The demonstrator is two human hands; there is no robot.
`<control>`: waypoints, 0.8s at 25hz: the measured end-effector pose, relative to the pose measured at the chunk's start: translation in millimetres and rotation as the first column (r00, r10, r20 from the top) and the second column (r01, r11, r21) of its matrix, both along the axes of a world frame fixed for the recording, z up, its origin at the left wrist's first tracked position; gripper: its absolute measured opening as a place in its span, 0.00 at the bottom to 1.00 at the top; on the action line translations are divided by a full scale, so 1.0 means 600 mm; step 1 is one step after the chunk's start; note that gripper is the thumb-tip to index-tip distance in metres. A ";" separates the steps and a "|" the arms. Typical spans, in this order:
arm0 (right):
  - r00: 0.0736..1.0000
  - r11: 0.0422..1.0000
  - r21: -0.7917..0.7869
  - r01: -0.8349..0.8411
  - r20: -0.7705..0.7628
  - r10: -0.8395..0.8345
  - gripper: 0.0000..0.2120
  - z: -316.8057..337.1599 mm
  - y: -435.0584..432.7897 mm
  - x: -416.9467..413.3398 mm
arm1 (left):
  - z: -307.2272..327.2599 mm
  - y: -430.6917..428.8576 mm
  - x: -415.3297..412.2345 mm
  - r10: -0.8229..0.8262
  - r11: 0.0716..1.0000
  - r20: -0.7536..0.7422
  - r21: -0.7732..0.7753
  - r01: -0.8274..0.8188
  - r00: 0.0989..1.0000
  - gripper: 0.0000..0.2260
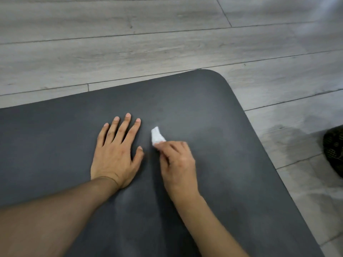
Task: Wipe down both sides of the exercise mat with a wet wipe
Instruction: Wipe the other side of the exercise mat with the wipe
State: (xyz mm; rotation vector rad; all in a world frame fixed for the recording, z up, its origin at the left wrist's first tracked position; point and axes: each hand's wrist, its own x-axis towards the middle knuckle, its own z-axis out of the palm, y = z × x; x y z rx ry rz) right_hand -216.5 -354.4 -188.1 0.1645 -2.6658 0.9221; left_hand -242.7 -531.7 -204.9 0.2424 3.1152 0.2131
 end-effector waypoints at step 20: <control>0.948 0.921 0.222 0.319 -0.087 -0.307 0.09 -0.004 0.180 -0.217 | 0.006 0.004 0.000 0.002 1.000 0.021 0.019 -0.003 1.000 0.32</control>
